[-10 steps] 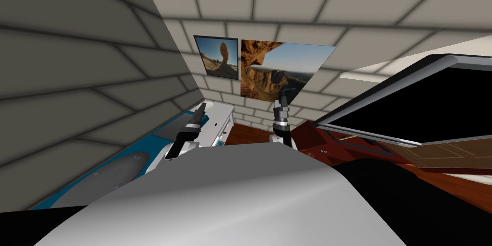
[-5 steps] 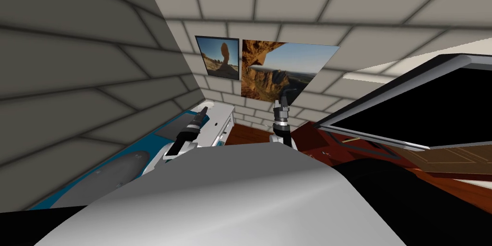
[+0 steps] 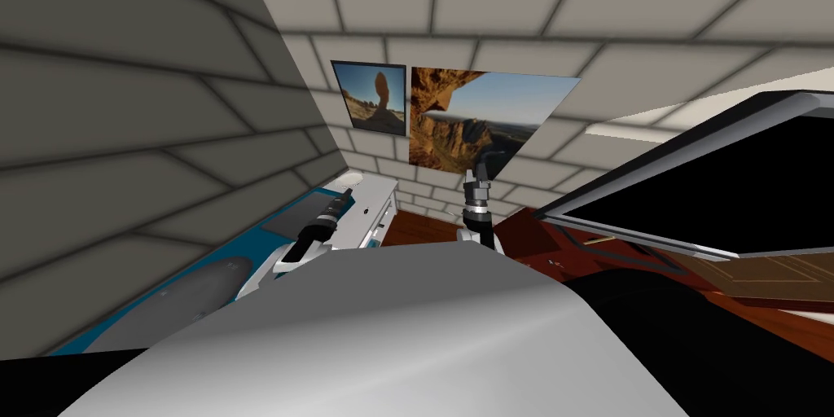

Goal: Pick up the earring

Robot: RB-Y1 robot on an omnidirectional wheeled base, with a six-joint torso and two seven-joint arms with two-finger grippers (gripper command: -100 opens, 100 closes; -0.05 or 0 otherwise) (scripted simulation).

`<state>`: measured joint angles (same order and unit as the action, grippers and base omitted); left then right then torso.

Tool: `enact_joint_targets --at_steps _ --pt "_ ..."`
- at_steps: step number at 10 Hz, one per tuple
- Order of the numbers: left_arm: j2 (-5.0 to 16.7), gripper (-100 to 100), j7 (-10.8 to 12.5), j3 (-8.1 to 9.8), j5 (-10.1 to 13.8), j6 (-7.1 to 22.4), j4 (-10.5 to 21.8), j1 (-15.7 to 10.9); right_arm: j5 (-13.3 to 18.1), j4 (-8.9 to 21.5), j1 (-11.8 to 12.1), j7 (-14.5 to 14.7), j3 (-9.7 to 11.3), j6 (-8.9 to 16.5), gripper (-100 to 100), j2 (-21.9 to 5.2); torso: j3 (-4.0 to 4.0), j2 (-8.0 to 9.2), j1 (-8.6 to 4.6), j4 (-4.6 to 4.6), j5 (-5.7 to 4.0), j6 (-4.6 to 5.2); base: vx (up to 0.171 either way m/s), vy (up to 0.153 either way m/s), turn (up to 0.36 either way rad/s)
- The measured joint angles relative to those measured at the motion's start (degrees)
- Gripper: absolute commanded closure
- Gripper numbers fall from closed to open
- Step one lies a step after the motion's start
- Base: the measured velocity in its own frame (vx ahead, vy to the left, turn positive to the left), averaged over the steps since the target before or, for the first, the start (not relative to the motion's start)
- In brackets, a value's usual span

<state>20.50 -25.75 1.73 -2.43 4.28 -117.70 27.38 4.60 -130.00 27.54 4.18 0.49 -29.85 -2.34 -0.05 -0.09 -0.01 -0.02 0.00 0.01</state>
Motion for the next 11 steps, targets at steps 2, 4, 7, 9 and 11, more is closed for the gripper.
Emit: enact_joint_targets --at_steps 2,4,7,9,11 --pt "1.05 -100 -1.36 0.08 -0.01 2.79 1.11 0.24 0.00 0.00 0.00 0.00 0.00 0.00 0 0.00 -0.02 -0.04 -0.01 -0.01 -0.01 0.00 0.033 -0.007 -0.003" --pt "2.35 -100 -2.65 0.02 0.04 7.28 1.58 0.22 0.00 0.00 0.00 0.00 0.00 0.00 0 0.00 -0.06 -0.10 -0.03 -0.02 -0.01 0.01 0.062 -0.015 -0.021" --pt "3.53 -100 -4.88 -0.51 -0.24 11.55 4.34 1.08 0.00 0.00 0.00 0.00 0.00 0.00 0 0.00 -0.10 -0.16 0.00 -0.04 -0.01 0.00 0.069 -0.010 -0.026" --pt "4.14 -100 -5.89 -0.90 -0.35 13.32 5.89 2.27 0.00 0.00 0.01 0.00 0.00 0.00 0 0.00 -0.13 -0.22 -0.05 -0.05 -0.02 0.00 0.078 -0.014 -0.037" --pt "4.25 -100 -6.73 -1.48 -0.58 15.05 8.98 0.81 0.00 0.00 0.00 0.00 0.00 0.00 0 0.00 -0.11 -0.18 0.00 -0.04 0.00 0.01 0.083 -0.016 -0.067"
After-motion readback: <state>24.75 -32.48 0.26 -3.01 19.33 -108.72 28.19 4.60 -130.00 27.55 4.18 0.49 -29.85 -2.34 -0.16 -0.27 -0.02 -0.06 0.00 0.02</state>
